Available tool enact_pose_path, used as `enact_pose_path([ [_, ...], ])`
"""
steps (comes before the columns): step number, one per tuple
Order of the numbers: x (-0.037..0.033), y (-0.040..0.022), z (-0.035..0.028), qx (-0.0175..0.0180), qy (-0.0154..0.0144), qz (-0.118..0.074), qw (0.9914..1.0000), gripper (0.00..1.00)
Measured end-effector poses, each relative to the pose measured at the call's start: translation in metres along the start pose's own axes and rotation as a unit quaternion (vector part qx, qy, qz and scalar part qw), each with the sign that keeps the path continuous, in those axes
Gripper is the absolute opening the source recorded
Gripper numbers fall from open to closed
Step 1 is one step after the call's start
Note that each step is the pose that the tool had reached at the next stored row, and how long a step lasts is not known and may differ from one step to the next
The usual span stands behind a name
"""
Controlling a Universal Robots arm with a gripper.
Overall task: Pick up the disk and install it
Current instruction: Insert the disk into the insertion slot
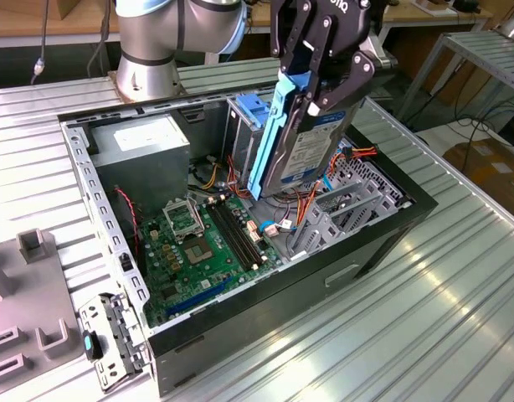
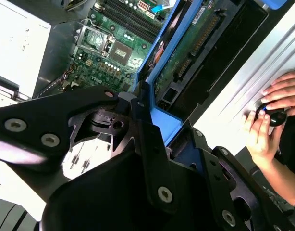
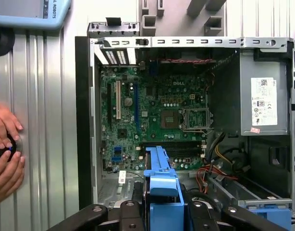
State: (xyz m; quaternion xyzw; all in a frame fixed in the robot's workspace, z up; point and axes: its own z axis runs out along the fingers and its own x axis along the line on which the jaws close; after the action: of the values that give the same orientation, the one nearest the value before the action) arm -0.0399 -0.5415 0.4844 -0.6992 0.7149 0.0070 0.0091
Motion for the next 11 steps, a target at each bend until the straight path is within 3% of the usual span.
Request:
enact_pose_path([
  [4,0.0045,-0.0114,0.0014,0.0000,0.0000,0.000,1.00000,0.37],
  [11,0.0125,-0.0235,0.0035,0.0000,0.0013,0.000,1.00000,0.37],
])
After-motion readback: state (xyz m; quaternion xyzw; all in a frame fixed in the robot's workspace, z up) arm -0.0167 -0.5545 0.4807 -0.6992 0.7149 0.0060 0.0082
